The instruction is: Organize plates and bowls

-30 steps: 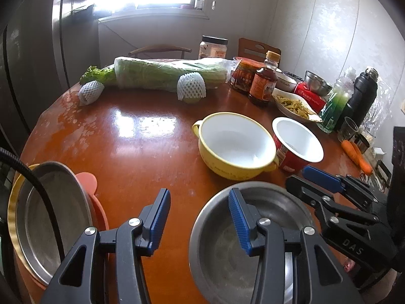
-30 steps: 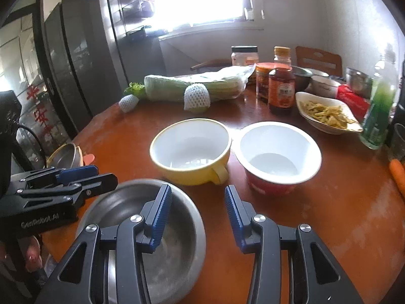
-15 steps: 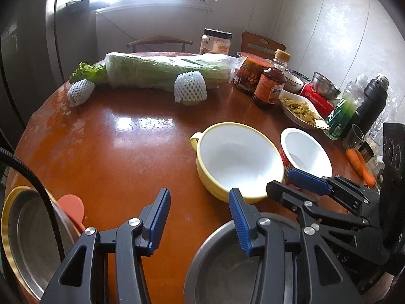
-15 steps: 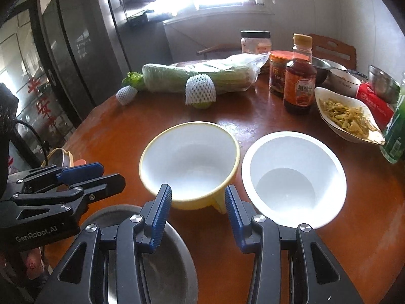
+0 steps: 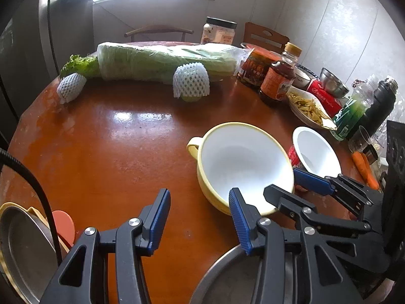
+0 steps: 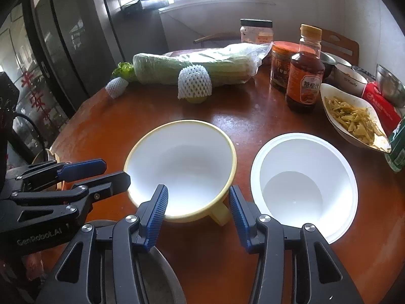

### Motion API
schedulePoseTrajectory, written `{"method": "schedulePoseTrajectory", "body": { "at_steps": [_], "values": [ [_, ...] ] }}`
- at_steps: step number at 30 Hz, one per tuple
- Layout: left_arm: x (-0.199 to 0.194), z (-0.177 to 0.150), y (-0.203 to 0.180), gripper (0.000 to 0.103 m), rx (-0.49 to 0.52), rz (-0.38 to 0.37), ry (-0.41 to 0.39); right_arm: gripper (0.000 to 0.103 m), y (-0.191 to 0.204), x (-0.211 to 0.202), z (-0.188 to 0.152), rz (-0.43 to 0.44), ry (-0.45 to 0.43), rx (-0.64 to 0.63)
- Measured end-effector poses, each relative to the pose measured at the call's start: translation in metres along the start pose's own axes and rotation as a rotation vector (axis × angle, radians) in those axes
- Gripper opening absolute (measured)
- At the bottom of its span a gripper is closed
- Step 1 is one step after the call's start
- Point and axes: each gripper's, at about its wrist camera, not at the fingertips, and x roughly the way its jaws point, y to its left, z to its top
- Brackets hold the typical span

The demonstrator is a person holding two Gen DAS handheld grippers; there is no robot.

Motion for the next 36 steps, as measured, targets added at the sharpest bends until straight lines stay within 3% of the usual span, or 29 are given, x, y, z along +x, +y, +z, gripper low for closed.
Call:
{"method": "schedulePoseTrajectory", "body": {
  "at_steps": [12,22,26,30,36],
  "values": [
    [0.011,0.005,0.017,0.048,-0.055,0.005,0.036,0.053,0.017,0.004,0.002,0.102,0.033,-0.063],
    [0.014,0.004,0.015,0.047,-0.051,-0.009,0.045,0.052,0.008,0.012,0.018,-0.006,0.014,-0.089],
    [0.016,0.004,0.014,0.047,-0.054,-0.027,0.053,0.046,0.009,0.017,0.026,-0.035,0.000,-0.114],
    [0.021,0.002,0.012,0.046,-0.053,-0.030,0.075,0.030,0.013,0.029,0.028,-0.023,0.023,-0.141],
    [0.022,0.001,0.008,0.041,-0.060,-0.026,0.070,0.027,0.015,0.032,0.026,-0.044,0.031,-0.145]
  ]
}}
